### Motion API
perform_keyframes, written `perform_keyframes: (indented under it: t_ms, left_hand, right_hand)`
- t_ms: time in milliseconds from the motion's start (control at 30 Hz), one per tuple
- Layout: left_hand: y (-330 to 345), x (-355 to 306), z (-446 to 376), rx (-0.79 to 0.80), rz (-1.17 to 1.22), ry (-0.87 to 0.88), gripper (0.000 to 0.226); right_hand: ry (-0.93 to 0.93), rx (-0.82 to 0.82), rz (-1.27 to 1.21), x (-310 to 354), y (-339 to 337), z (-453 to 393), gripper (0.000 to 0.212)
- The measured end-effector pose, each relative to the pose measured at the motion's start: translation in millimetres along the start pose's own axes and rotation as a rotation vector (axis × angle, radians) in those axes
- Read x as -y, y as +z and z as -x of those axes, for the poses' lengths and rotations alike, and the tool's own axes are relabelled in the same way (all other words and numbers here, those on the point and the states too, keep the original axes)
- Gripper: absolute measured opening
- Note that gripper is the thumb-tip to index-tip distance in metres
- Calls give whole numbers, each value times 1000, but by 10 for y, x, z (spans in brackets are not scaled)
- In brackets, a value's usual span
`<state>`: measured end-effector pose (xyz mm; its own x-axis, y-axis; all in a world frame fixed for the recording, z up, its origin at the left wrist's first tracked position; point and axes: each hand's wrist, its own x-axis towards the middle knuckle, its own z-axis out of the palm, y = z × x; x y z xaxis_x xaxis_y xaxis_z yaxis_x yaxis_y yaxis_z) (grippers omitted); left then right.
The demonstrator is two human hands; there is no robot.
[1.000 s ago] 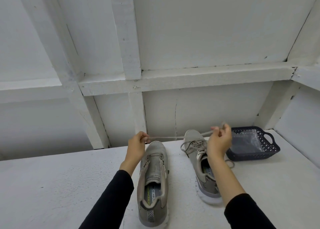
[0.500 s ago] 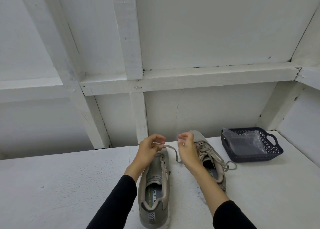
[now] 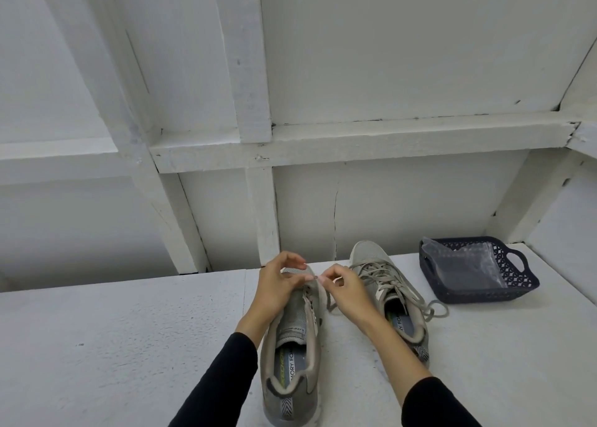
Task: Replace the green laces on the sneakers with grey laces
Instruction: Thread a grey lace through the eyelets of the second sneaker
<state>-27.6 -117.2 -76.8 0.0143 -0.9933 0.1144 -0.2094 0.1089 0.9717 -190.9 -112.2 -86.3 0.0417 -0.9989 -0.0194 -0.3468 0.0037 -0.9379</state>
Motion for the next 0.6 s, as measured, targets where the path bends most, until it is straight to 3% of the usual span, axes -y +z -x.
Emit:
perform_keyframes:
  t_ms: [200,333,600]
  left_hand:
    - [-46,183,-21,-156,-139,-83,16]
    - [-57,335,37,-38,-154,-174,24]
    - [-16,286,246,-69,-114,-208,22]
  right_hand:
    - [147,-70,-120,-40,45,-20,13]
    - [150,-37,-24,-99,222,-38,17]
    - [111,-161,-49,-154,426,181,8]
